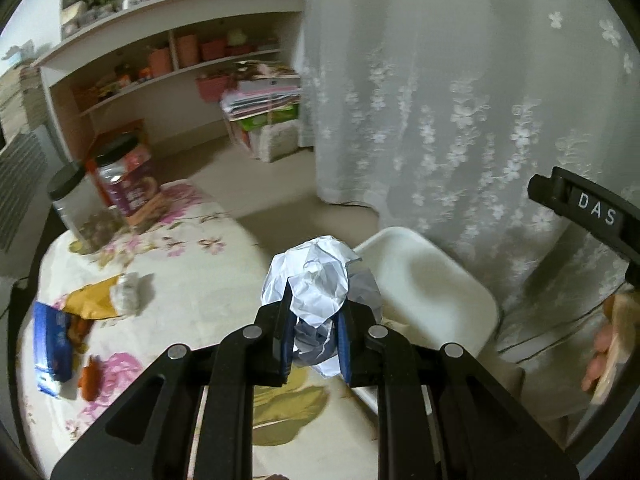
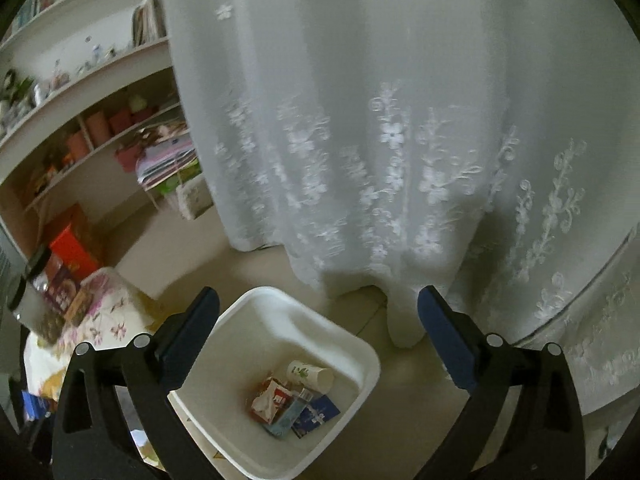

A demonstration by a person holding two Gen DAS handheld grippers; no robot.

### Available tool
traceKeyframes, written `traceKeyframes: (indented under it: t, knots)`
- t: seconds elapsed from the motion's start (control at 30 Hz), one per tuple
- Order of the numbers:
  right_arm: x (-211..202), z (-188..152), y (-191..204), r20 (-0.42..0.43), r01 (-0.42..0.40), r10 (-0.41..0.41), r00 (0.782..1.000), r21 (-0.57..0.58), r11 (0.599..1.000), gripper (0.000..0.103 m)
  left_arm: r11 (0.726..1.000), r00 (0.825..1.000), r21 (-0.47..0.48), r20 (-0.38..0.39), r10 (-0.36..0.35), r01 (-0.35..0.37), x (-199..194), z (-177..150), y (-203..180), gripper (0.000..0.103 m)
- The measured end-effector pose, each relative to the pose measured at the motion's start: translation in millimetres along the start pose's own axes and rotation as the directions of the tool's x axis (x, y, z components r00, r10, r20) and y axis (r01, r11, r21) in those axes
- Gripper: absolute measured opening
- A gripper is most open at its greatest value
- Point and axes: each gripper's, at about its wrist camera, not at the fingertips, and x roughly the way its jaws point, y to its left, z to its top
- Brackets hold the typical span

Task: Collect trash
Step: 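Drop the crumpled foil into the white bin by opening the left tool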

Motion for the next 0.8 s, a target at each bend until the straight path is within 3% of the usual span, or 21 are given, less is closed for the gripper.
traceKeyframes:
  t: [0.17, 0.27, 0.3, 0.4, 0.73, 0.8]
  knots:
    - [-1, 3, -13, 0.007, 0.015, -0.016, 1.0, 0.039, 0.999, 0.095, 0.996, 0.997, 0.025, -0.022, -0.08, 0.08, 10, 10, -24, 0.022]
    - [-1, 4, -16, 0.01, 0.021, -0.021, 1.0, 0.053, 0.998, 0.095, 0.994, 0.995, 0.044, -0.025, -0.095, 0.096, 12, 10, -32, 0.039]
    - [-1, 4, -16, 0.01, 0.022, -0.023, 1.0, 0.052, 0.998, 0.095, 0.994, 0.995, 0.046, -0.024, -0.094, 0.095, 10, 10, -31, 0.05]
    - [-2, 3, -14, 0.013, 0.024, -0.024, 1.0, 0.043, 0.999, 0.095, 0.995, 0.996, 0.056, -0.016, -0.086, 0.086, 8, 8, -30, 0.055]
    - [-10, -4, 18, 0.031, -0.003, 0.004, 1.0, -0.033, 0.999, 0.096, 0.995, 0.997, 0.077, 0.04, 0.063, -0.066, -15, 2, 1, 0.065]
    - [-13, -8, 29, 0.03, -0.015, 0.016, 0.999, -0.055, 0.998, 0.096, 0.994, 0.995, 0.061, 0.046, 0.087, -0.089, -20, 1, 13, 0.072]
